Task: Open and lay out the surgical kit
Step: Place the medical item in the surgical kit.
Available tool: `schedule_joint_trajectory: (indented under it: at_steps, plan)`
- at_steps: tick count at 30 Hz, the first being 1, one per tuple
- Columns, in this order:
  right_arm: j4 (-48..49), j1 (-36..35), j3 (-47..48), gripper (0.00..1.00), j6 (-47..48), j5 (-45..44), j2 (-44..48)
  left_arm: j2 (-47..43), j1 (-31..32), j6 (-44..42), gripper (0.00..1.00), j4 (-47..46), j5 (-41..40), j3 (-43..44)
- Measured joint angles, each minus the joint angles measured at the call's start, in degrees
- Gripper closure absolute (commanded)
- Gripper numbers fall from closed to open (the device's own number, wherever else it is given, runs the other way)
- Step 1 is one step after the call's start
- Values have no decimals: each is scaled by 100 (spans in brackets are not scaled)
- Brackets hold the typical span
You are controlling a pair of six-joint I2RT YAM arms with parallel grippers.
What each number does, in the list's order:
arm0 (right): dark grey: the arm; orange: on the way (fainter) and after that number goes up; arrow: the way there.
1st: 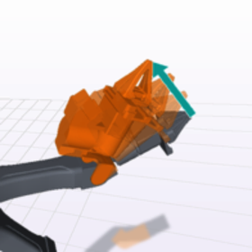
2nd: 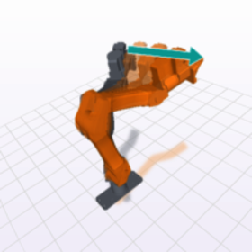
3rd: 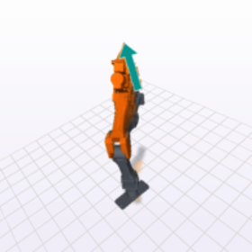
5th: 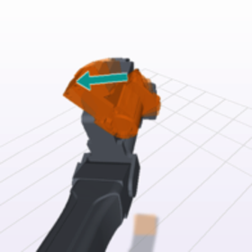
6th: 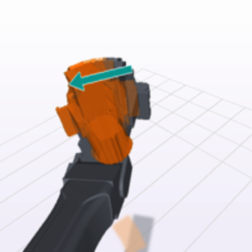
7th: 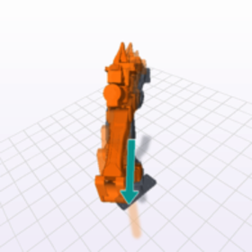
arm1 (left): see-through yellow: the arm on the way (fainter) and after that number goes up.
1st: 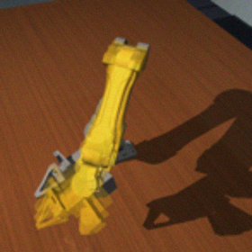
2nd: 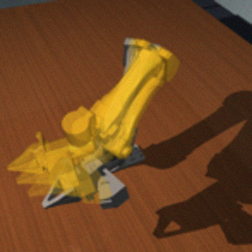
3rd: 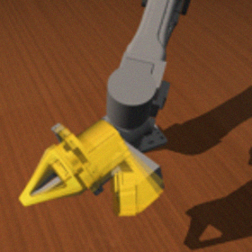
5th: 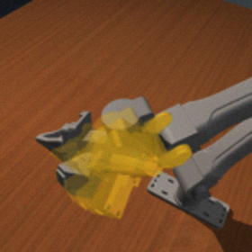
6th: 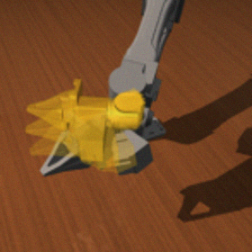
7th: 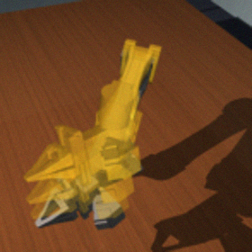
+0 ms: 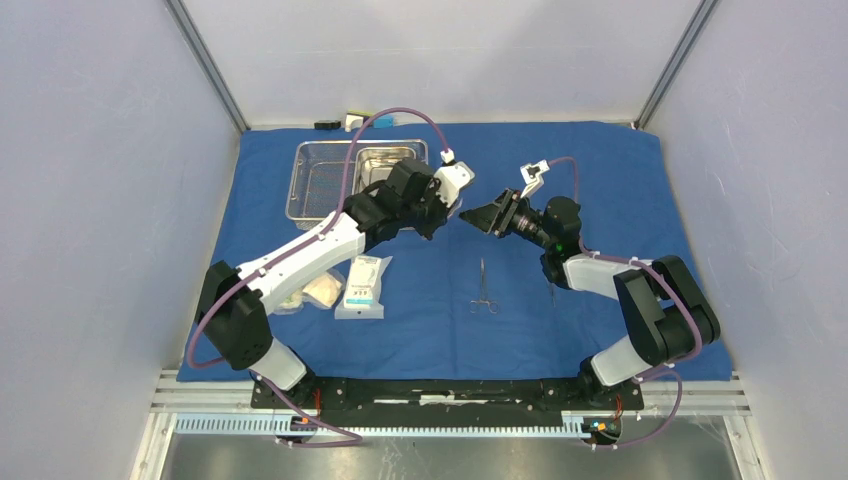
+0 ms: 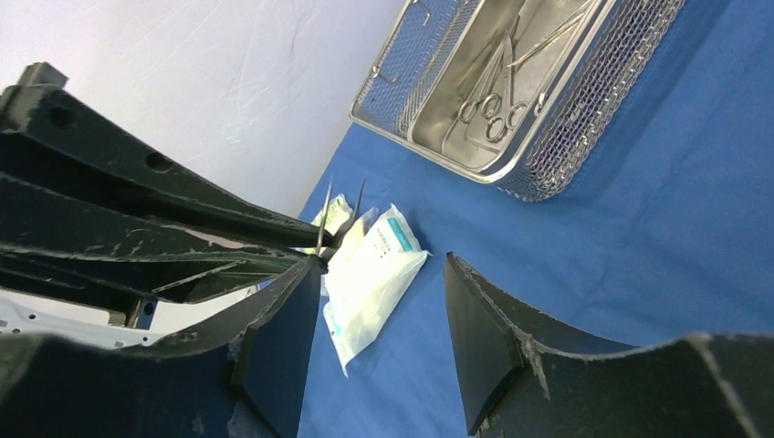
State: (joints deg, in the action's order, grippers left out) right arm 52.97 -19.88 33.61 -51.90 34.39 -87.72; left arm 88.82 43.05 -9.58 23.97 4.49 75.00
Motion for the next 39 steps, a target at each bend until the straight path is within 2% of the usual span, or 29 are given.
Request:
schedule_joint_trajectory:
  at_steps: [21, 26, 39]
  plan:
    - [649, -94, -26, 51, -450, 28, -256, 72, 251, -133, 98, -2, -184, 37]
    - [717, -149, -26, 57, -570, 33, -407, 116, 317, -212, 98, -2, -295, 37]
    - [953, -214, -26, 83, -728, 68, -428, 199, 396, -306, 98, -11, -490, 39]
